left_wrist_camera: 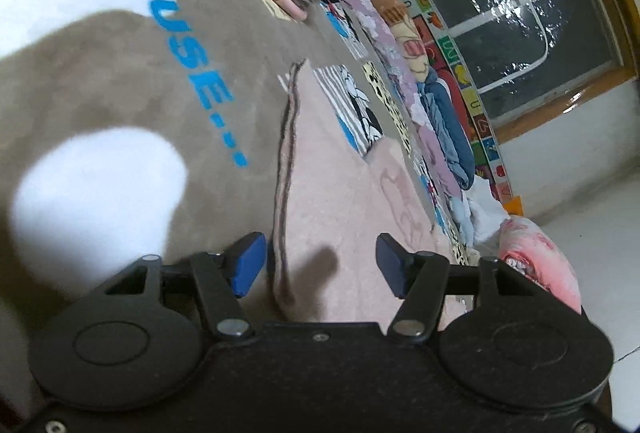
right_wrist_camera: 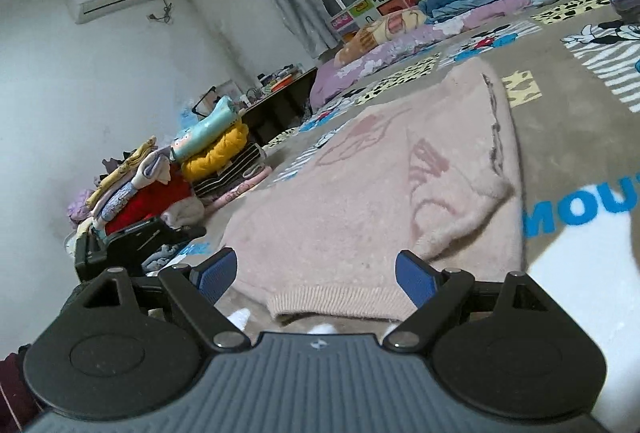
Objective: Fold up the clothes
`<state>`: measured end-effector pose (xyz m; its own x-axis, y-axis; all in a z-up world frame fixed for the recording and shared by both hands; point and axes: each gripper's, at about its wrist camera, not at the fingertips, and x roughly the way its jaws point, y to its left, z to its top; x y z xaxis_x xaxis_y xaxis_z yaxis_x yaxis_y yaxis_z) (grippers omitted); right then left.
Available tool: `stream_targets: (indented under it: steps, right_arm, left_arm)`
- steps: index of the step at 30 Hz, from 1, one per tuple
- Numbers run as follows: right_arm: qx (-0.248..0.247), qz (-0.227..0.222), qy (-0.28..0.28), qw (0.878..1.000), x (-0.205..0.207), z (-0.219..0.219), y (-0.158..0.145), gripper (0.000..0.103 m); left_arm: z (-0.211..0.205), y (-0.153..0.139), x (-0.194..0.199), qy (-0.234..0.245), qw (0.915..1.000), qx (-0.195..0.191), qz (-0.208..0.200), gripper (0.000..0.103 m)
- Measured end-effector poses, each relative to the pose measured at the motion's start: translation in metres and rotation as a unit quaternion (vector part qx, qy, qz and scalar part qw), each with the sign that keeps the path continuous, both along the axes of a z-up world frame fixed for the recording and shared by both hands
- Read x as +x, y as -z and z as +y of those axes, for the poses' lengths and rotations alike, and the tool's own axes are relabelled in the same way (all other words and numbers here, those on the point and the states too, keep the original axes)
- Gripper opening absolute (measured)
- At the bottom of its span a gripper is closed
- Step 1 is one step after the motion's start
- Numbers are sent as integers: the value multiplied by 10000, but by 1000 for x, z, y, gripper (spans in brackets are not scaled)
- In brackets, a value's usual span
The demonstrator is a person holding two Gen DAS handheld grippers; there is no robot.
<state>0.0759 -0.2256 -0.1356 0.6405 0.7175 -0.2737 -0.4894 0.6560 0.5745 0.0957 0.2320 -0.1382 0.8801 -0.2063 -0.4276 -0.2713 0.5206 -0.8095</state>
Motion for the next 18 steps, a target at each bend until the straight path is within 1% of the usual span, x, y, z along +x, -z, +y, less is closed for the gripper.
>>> stream_targets:
  steps: [2, 3, 5, 6, 8, 10, 11, 12, 13, 14, 15, 17, 18]
  right_arm:
    - [49, -4, -29, 10000, 2, 0, 1, 86]
    - [61, 1, -41, 10000, 2, 0, 2, 86]
    - [70, 18, -49, 10000, 3, 0, 3, 86]
    - [79, 27, -54, 10000, 4, -1, 4, 86]
    - [117, 37, -63, 9999, 6, -2, 5, 86]
    - [172, 35, -71, 9998, 7, -3, 6, 86]
    - [194, 31, -74, 9998, 7, -3, 6, 86]
    - [208, 28, -79, 9997, 7, -3, 6, 86]
    - [217, 23, -86, 9997, 8, -3, 6, 86]
    - [225, 14, -98, 9997, 8, -3, 6, 86]
    - [228, 0, -108, 9997, 8, -3, 5, 86]
    - [250, -47, -142, 9996, 7, -3, 4, 86]
    - [283, -67, -164, 9994, 7, -3, 3, 86]
  left_arm:
    - [2, 5, 9, 27, 9999, 59, -85, 47]
    - [3, 7, 13, 40, 9999, 88, -129, 39]
    - [4, 16, 17, -37, 9998, 40, -173, 28]
    - [5, 17, 17, -48, 9997, -16, -233, 26]
    - [6, 21, 18, -67, 9993, -128, -358, 26]
    - [4, 19, 19, -6, 9992, -70, -391, 26]
    - [2, 17, 20, 13, 9992, -9, -402, 19]
    - [0, 15, 20, 31, 9991, 53, -412, 6]
    - [-4, 11, 20, 27, 9990, 210, -400, 4]
    - [-10, 7, 20, 20, 9984, 410, -401, 4]
    - [-17, -1, 20, 43, 9968, 686, -415, 4]
    - [-32, -15, 20, 134, 9915, 1197, -496, 4]
    - [-41, -23, 20, 227, 9884, 1372, -619, 4]
